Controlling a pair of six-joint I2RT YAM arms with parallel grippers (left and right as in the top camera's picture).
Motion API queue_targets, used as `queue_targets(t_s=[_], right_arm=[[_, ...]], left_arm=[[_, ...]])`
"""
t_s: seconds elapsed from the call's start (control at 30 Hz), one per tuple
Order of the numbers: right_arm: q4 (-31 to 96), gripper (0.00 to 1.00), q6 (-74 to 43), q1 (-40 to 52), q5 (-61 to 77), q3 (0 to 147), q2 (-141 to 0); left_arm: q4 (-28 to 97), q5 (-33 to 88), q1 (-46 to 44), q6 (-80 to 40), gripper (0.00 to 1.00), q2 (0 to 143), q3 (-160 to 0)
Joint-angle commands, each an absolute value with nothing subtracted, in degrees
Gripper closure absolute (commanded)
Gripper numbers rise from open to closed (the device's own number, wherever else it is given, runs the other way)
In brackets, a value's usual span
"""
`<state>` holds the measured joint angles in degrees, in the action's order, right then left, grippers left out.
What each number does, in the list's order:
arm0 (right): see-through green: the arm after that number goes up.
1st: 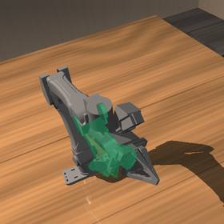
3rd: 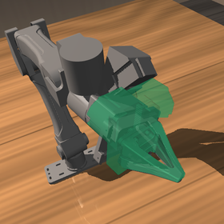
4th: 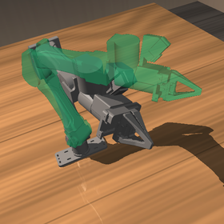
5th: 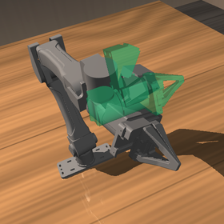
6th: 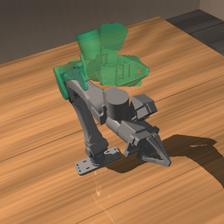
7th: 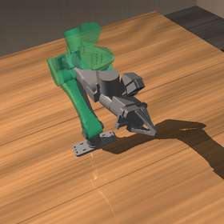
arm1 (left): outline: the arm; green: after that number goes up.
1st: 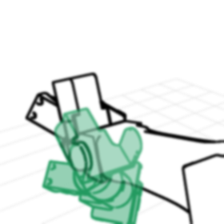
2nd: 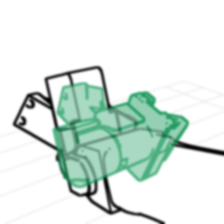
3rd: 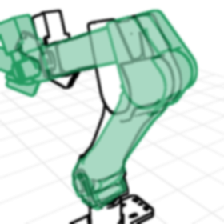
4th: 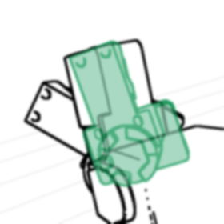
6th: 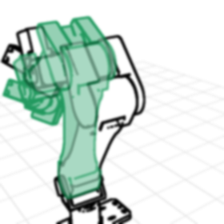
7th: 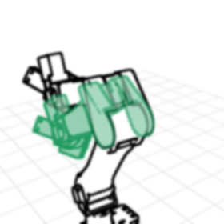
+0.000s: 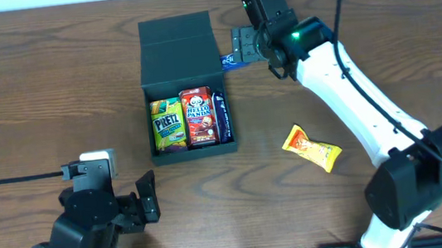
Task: Pack container
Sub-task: 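Grasp the blue Eclipse tin behind the box with the right gripper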
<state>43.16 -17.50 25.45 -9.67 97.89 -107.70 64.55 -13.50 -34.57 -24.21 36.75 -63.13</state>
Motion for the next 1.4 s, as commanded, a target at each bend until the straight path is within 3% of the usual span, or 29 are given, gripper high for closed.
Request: queue_targets(t_s=[0.0, 0.27, 0.53, 0.67, 1.37], right_arm=[[42.3, 0.03, -0.8, 25.1, -9.8, 98.4, -109.8], [39.1, 0.01, 27.6, 25.0, -10.8, 98.4, -113.4], [37.6, 0.01, 33.6, 25.0, -11.7, 98.4, -113.8], [38.5, 0.01, 46.6, 24.8, -3.8, 98.4, -114.0], [31.3, 0.01, 56.0, 23.3, -4.9, 98.4, -125.8]], left_arm=[[64.8, -13.5, -34.5, -24.9, 0.05, 36.6, -63.5], [64.8, -13.5, -34.5, -24.9, 0.05, 36.6, -63.5], [64.8, -13.5, -34.5, -24.9, 0.05, 36.6, -63.5], [64.8, -13.5, -34.5, -24.8, 0.05, 36.6, -63.5], [64.8, -13.5, -34.5, -24.8, 0.05, 36.6, -63.5]])
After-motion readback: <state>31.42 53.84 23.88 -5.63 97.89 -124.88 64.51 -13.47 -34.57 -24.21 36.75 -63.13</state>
